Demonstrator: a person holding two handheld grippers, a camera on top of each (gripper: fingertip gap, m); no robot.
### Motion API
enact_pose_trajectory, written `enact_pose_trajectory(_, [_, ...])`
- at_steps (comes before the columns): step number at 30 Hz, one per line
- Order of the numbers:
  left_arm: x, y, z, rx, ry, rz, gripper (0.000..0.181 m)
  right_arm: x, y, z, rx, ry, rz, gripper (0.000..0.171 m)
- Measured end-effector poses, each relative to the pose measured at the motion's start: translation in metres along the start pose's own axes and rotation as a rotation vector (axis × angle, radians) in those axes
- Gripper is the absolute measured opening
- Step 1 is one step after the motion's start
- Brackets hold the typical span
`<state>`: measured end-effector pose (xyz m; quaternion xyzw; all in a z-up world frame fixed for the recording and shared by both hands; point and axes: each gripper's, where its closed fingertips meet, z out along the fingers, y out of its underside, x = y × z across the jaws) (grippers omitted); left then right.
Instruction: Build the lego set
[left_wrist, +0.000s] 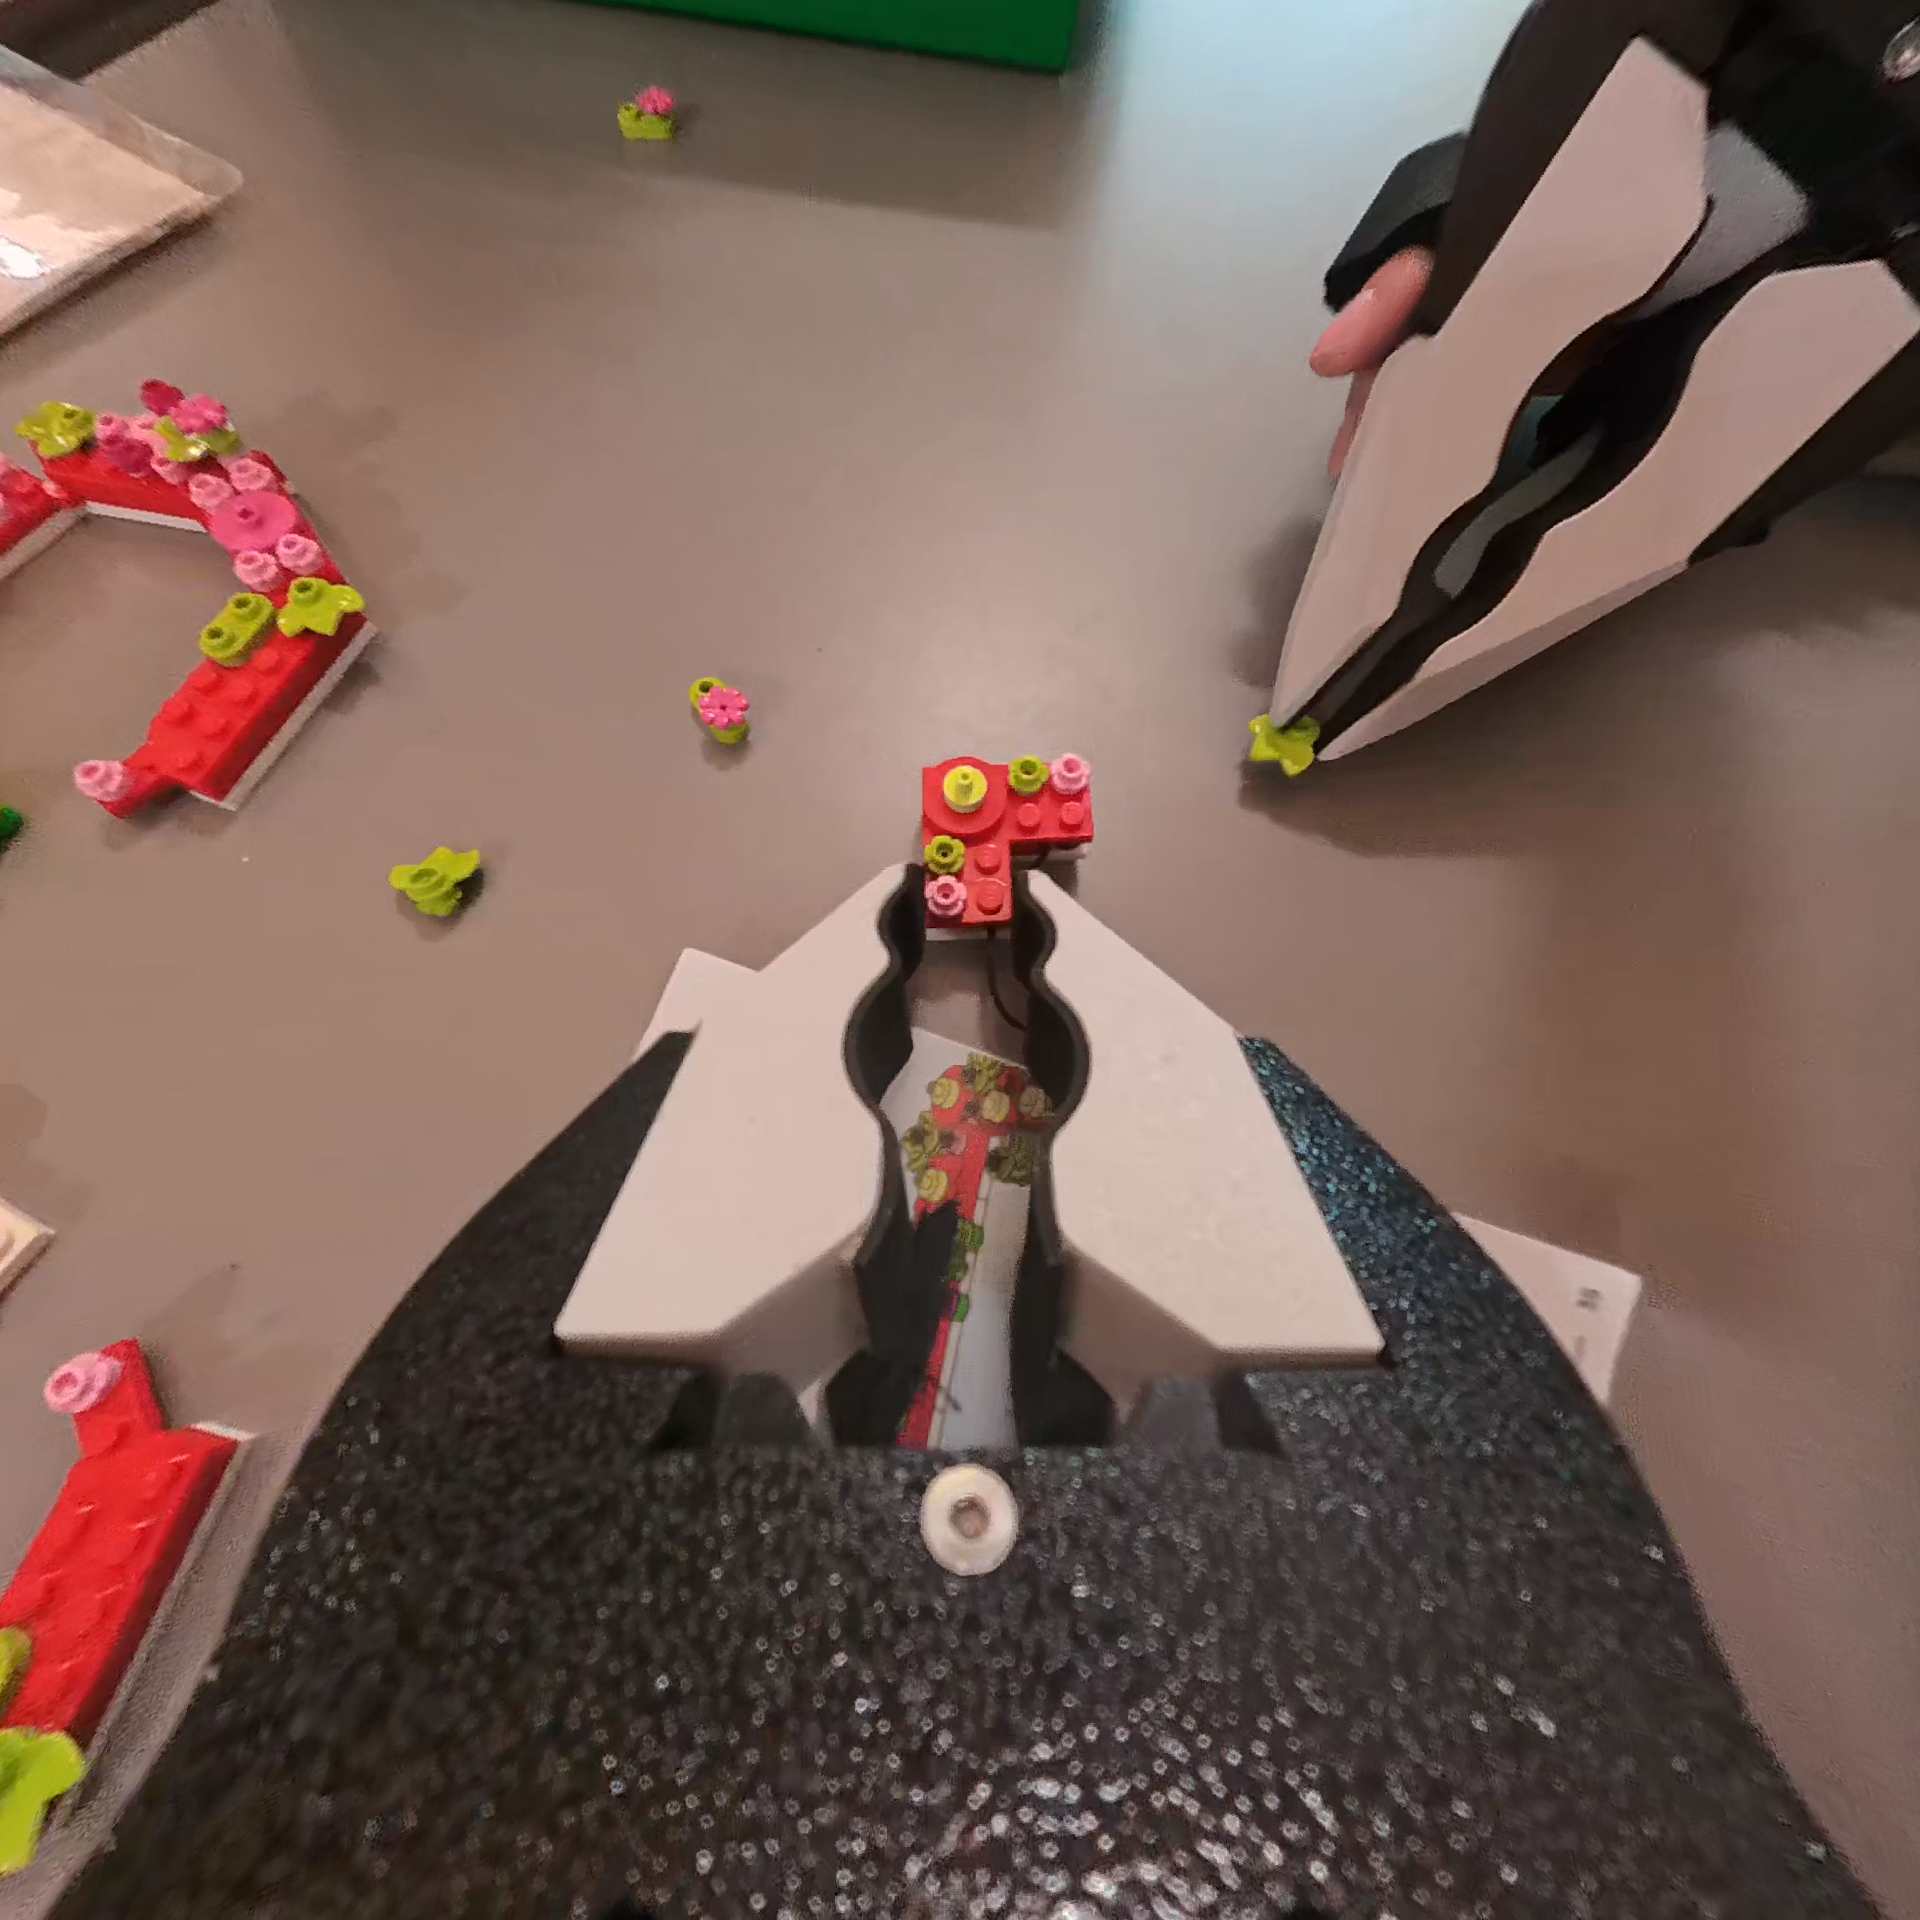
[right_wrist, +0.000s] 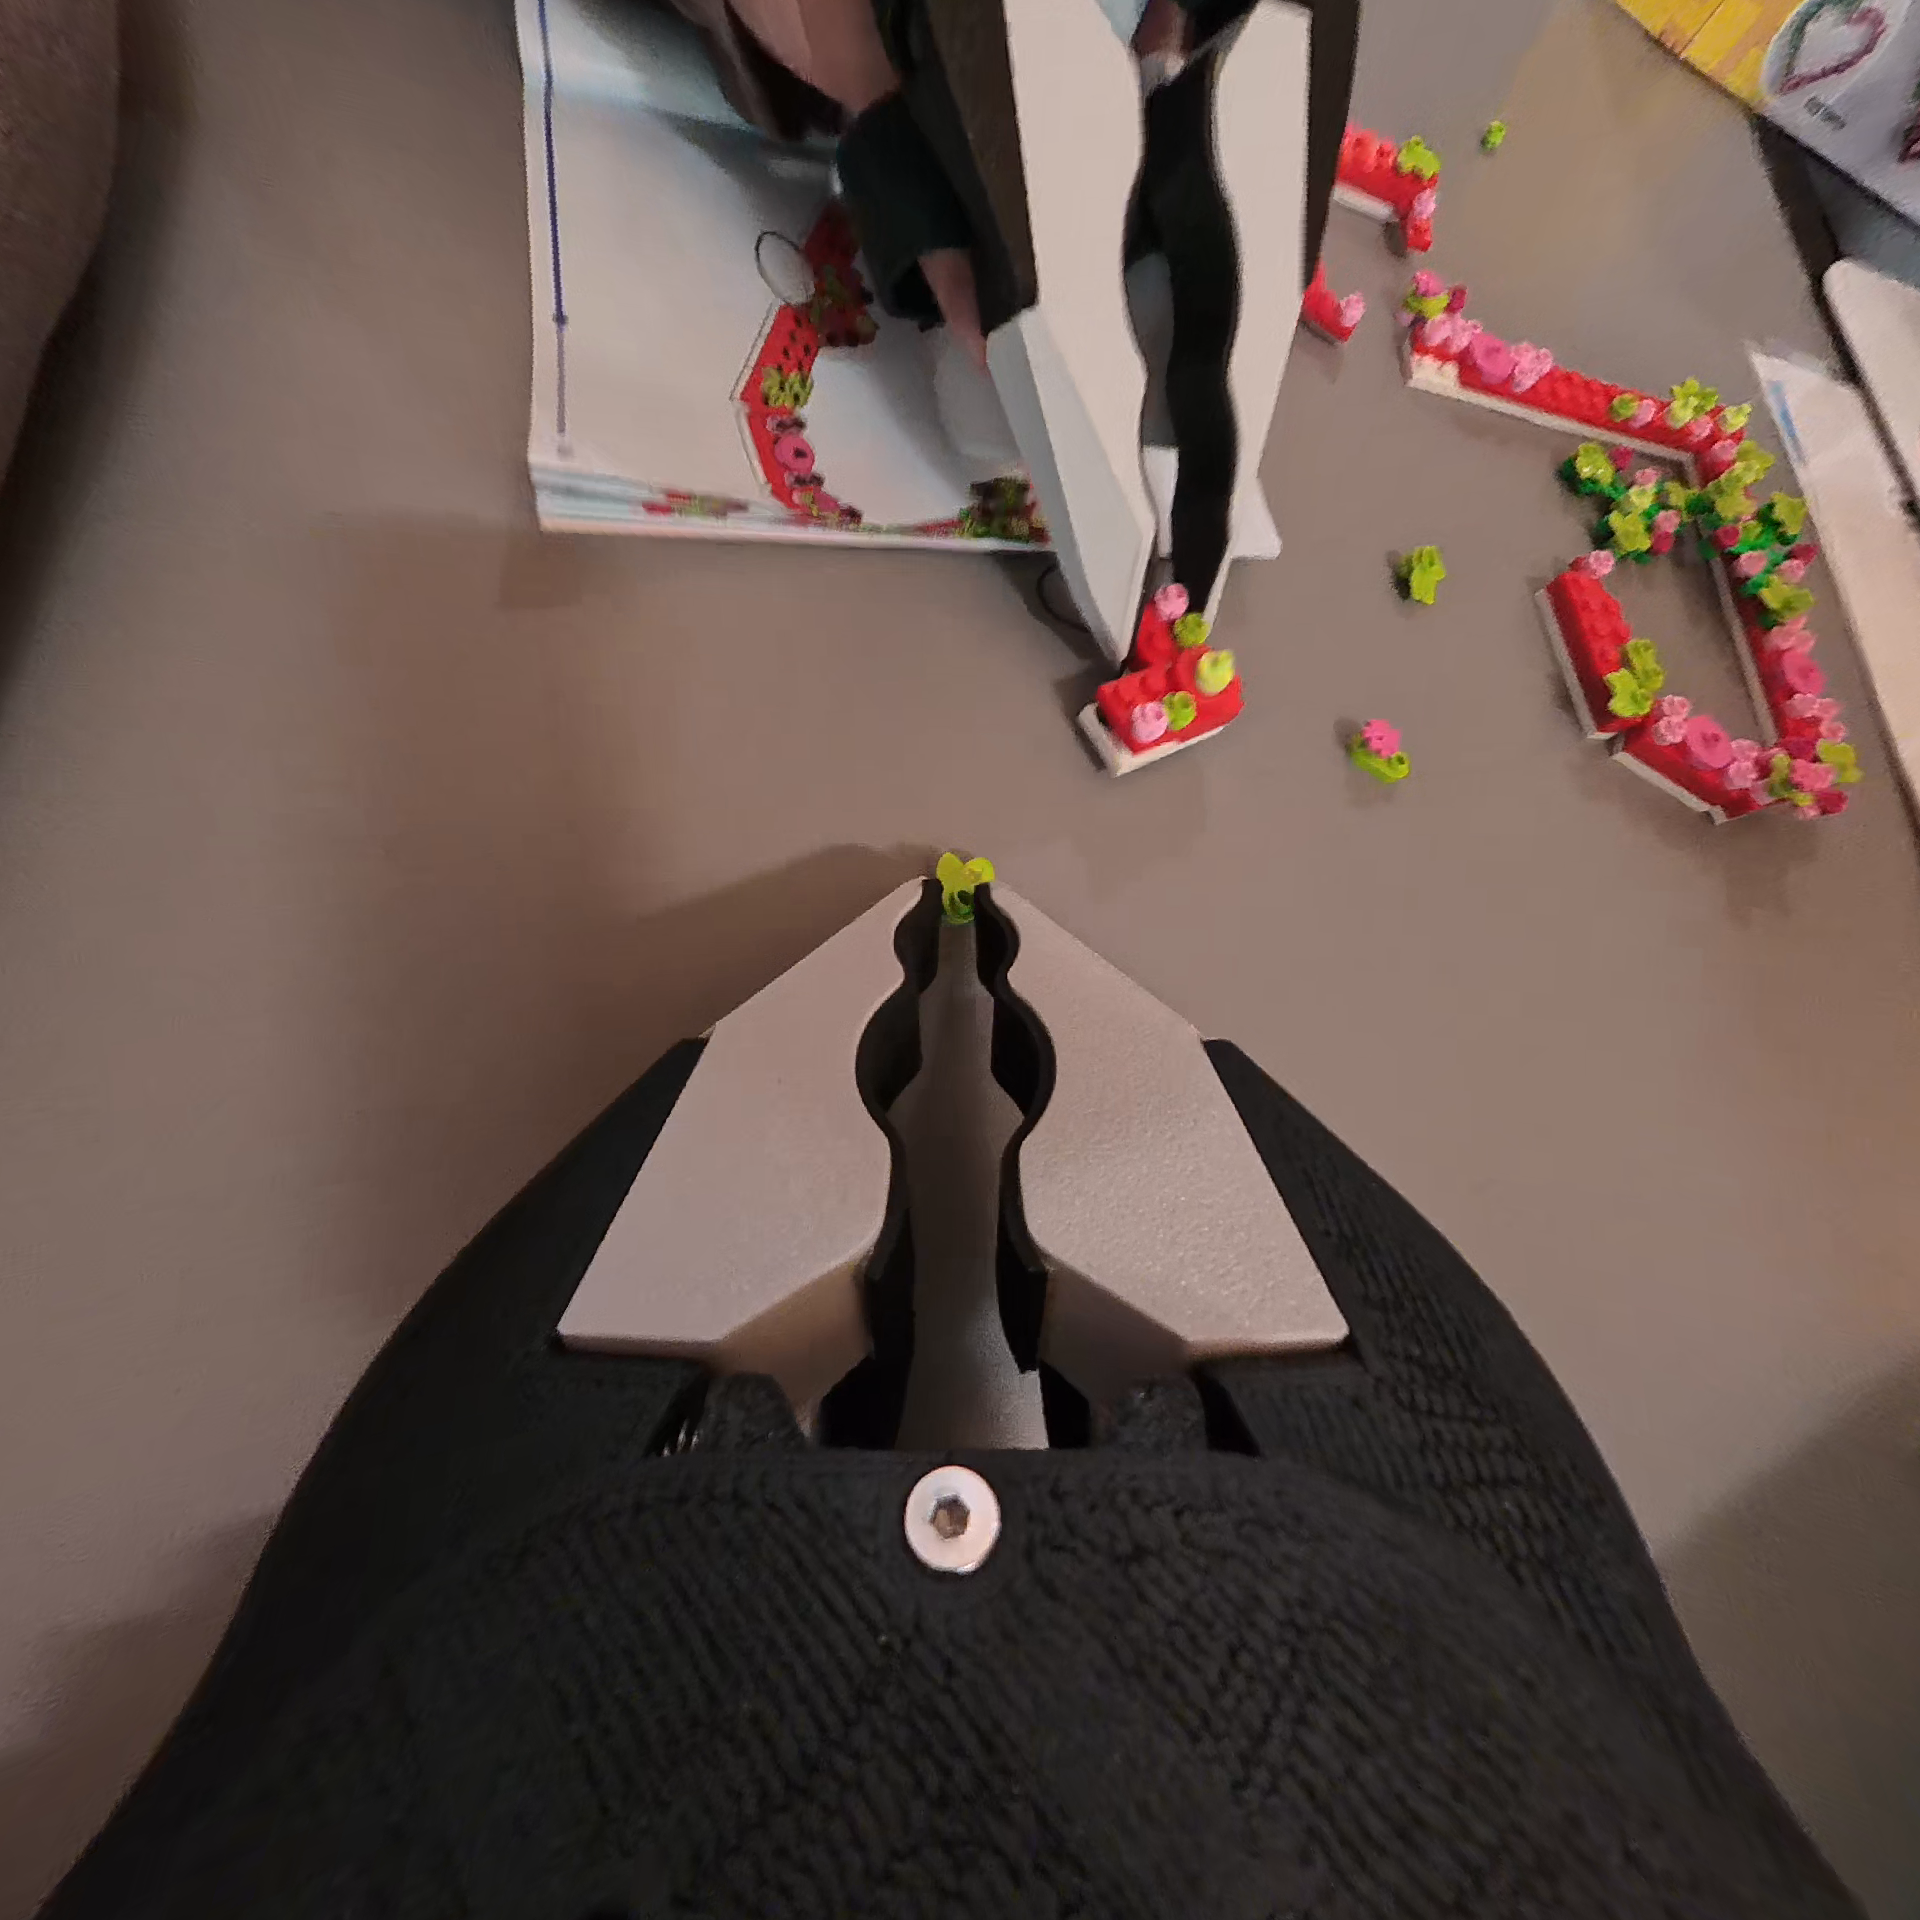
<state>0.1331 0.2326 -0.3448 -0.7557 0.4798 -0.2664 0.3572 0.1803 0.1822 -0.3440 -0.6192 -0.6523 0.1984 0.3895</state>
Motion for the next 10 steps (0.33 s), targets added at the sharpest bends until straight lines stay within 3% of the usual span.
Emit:
enact_pose_trajectory(5, [0.014,0.002,0.003,-0.038,0.074,-0.064,0.015,0.015,-0.028,0.001,0.103,0.131,-0.04,0.004])
enact_pose_trajectory(10, [0.02,0.002,0.004,-0.057,0.085,-0.075,0.015,0.026,-0.031,0.014,0.055,0.234,-0.091,0.004])
